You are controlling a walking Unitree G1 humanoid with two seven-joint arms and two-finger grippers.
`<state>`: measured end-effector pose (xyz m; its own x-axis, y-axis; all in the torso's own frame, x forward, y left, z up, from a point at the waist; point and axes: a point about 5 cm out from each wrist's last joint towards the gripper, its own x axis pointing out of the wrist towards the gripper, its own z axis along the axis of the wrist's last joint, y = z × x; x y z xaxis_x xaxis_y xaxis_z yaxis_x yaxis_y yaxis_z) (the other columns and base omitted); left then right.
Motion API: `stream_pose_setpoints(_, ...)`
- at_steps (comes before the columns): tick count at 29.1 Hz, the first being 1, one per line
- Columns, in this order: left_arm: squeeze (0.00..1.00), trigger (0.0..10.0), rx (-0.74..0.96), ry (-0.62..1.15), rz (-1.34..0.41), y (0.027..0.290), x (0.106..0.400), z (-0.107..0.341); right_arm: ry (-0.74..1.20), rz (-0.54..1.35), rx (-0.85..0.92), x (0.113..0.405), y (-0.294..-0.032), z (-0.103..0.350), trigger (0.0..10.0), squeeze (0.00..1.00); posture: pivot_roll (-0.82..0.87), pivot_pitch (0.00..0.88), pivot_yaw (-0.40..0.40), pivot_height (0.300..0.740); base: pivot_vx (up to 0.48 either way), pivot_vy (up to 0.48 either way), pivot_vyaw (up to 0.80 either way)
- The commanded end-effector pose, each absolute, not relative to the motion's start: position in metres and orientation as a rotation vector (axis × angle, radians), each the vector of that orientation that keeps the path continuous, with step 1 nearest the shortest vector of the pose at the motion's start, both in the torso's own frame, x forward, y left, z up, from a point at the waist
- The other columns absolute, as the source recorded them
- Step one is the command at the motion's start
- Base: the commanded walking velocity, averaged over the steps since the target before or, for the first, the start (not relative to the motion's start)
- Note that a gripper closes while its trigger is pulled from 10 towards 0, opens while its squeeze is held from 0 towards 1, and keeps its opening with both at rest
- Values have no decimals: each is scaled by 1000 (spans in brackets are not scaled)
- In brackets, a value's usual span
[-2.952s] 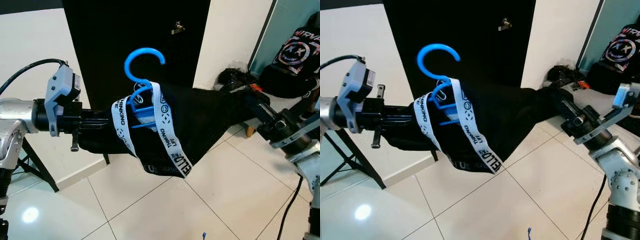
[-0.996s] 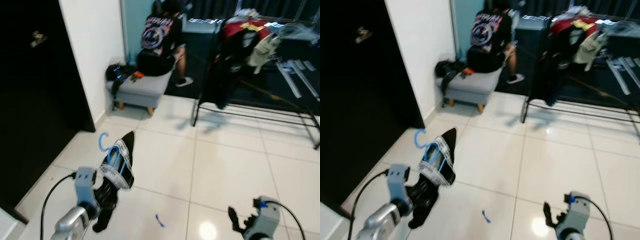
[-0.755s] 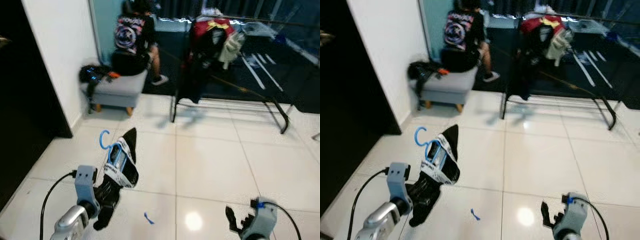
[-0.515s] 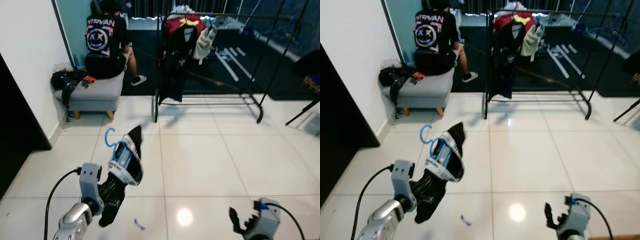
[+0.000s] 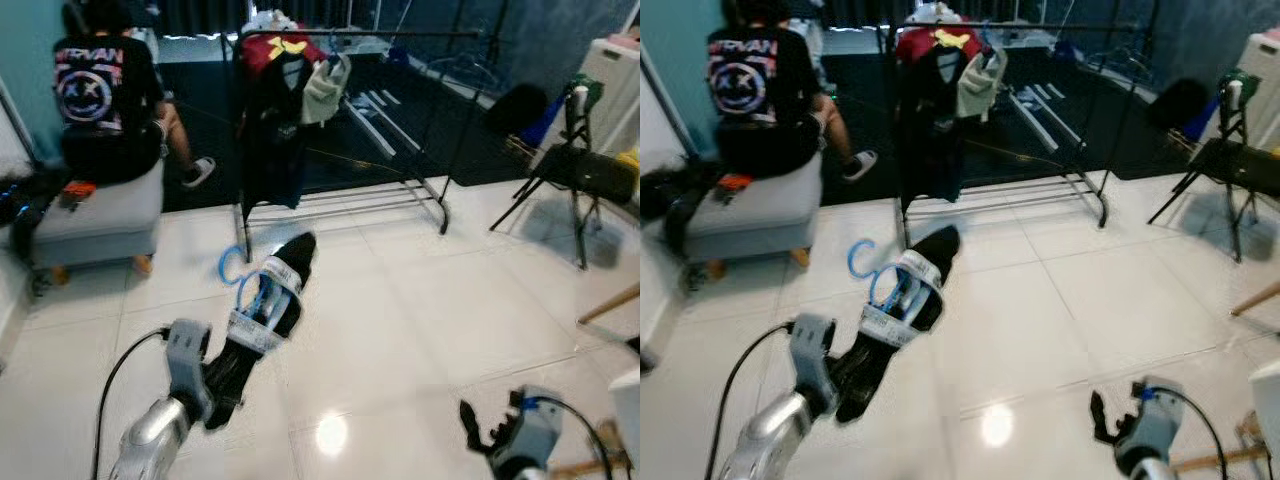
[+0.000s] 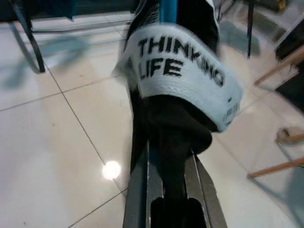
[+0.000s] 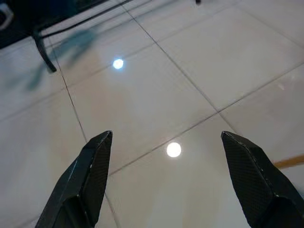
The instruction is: Hang hanger
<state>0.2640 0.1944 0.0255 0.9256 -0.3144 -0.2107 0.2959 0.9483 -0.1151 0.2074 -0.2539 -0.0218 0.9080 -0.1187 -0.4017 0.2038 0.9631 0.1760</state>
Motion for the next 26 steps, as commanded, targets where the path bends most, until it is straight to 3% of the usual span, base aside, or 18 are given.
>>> stream_pose_setpoints(1,0,10000,-63,220,-339,191,267,28,422,-190,204,200,-261,-25,10000,0,-36,30,-5,740,345,0,-800)
stream_pose_setpoints(26,0,10000,-33,109,-363,184,278,63,397,-174,190,203,-258,-20,10000,0,-34,33,1,740,342,0,-800)
